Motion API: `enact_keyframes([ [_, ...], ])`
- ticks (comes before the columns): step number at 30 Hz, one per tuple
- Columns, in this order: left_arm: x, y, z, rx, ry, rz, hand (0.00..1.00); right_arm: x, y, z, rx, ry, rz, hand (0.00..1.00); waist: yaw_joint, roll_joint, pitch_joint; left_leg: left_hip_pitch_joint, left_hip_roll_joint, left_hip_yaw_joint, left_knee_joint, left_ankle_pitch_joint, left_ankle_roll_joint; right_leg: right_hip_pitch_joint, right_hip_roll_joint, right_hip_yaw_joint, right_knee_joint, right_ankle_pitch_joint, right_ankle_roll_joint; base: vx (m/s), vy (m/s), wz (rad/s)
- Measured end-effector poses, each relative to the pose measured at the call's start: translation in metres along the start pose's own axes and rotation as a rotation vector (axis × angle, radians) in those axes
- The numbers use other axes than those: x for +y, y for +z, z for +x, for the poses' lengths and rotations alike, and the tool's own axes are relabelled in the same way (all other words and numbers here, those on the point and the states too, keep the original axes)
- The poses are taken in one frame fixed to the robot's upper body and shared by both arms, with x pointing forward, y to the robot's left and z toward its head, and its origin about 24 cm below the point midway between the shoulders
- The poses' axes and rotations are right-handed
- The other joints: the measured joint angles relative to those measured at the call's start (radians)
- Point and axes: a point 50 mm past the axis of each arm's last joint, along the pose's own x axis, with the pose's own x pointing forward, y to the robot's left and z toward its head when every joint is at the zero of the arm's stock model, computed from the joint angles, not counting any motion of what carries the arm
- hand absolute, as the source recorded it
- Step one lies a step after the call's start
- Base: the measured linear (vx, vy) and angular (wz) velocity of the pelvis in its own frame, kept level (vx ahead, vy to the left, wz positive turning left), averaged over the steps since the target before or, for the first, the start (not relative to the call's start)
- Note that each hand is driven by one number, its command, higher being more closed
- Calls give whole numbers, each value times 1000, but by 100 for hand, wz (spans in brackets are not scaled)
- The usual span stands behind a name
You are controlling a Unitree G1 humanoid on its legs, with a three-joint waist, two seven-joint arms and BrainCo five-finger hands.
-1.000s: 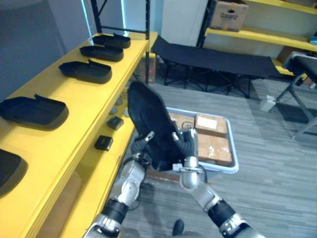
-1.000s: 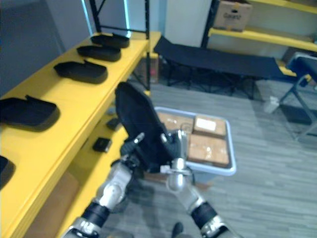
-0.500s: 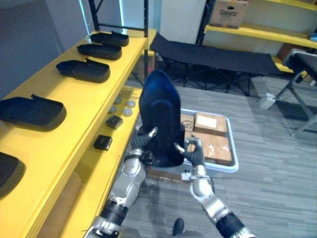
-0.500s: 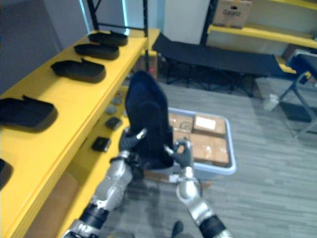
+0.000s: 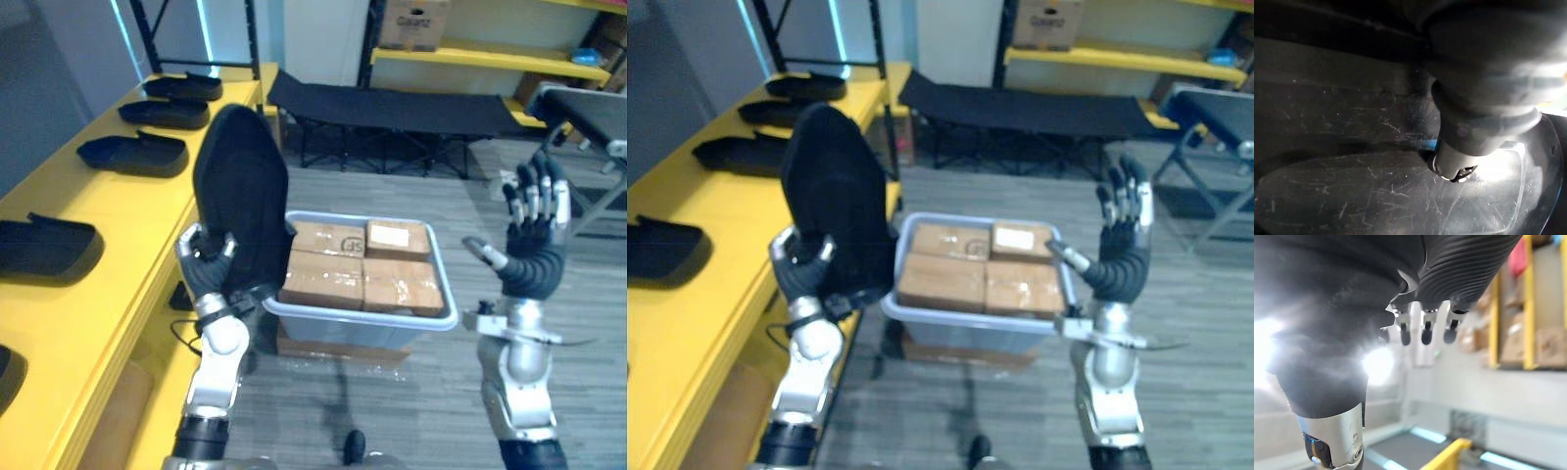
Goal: Walk over and take plastic housings, then place them on the shelf
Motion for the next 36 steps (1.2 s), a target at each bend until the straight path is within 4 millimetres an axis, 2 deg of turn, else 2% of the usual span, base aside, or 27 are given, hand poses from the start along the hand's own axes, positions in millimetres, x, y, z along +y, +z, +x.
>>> enact_keyframes([
  [2,4,-1,-6,15,-4,-50,100,-7,-16,-18,123,-46,2,0,-11,7,-4,0,2,10,-2,-3,-1,-7,4,12,0,4,4,39,37,-17],
  [3,8,-3,-13,33,6,-82,100,-15,-33,-36,244,-102,10,0,-17,12,-6,-1,5,22,-2,-7,-1,-16,6,23,0,7,2,37,36,-24],
  [4,11,-4,-17,38,2,-90,100,-20,-42,-48,310,-145,27,0,-22,15,-5,-1,5,24,-2,-8,0,-17,7,24,0,7,2,31,43,-19],
  [5,17,-8,-27,61,-25,-106,100,-36,-58,-81,449,-307,96,0,-23,21,-6,1,6,26,-4,-13,-1,-18,9,27,1,7,2,32,44,-8],
  [7,26,-13,-38,99,-38,-123,100,-50,-65,-110,533,-446,126,0,-23,28,-5,6,8,38,-6,-17,-1,-19,12,39,6,8,3,33,47,-18],
  [9,44,-23,-53,163,-26,-140,100,-66,-63,-139,597,-568,115,0,-25,39,1,17,9,55,-12,-24,2,-14,15,54,8,7,5,6,53,-23],
  [12,57,-29,-63,209,-21,-177,100,-73,-61,-155,638,-605,82,0,-26,39,2,19,9,70,-12,-30,3,-18,15,71,2,1,10,-46,46,-13],
  [14,59,-29,-64,206,-38,-182,100,-73,-63,-160,665,-589,67,0,-25,35,4,18,8,70,-11,-32,4,-18,14,72,3,-3,5,-49,31,-3],
  [19,60,-24,-60,156,-36,-201,100,-71,-66,-157,674,-564,29,0,-24,32,16,-6,7,70,5,-34,5,-36,10,74,9,-2,8,-46,20,0],
  [24,63,-21,-57,141,33,-202,100,-70,-71,-149,667,-532,8,0,-21,41,56,-37,7,63,38,-45,8,-60,6,74,29,-5,8,-41,27,2],
  [26,66,-20,-56,135,86,-195,100,-67,-72,-140,643,-480,26,0,-21,42,70,-39,3,51,37,-46,9,-64,0,67,47,-15,8,-10,41,13],
  [29,82,-18,-52,105,194,-135,100,-58,-75,-125,607,-364,69,0,-15,45,76,-38,-5,11,34,-45,11,-49,-11,25,62,-28,16,14,30,39],
  [31,94,-16,-50,88,281,-103,100,-48,-78,-109,568,-286,101,0,4,53,80,-36,-14,-26,32,-43,14,-29,-23,-13,65,-44,17,21,29,59],
  [33,116,-5,-49,25,391,-45,100,-21,-82,-77,498,-135,151,0,41,62,85,-49,-27,-83,29,-35,22,-13,-38,-71,70,-55,24,17,18,70],
  [34,122,-2,-50,10,419,-28,100,-12,-83,-70,481,-99,168,0,51,65,87,-51,-30,-99,30,-33,23,-5,-42,-87,70,-57,26,39,14,88],
  [36,143,8,-55,-39,515,61,100,20,-83,-45,420,34,219,0,107,74,93,-52,-49,-176,28,-20,26,31,-60,-163,70,-66,39,65,12,98],
])
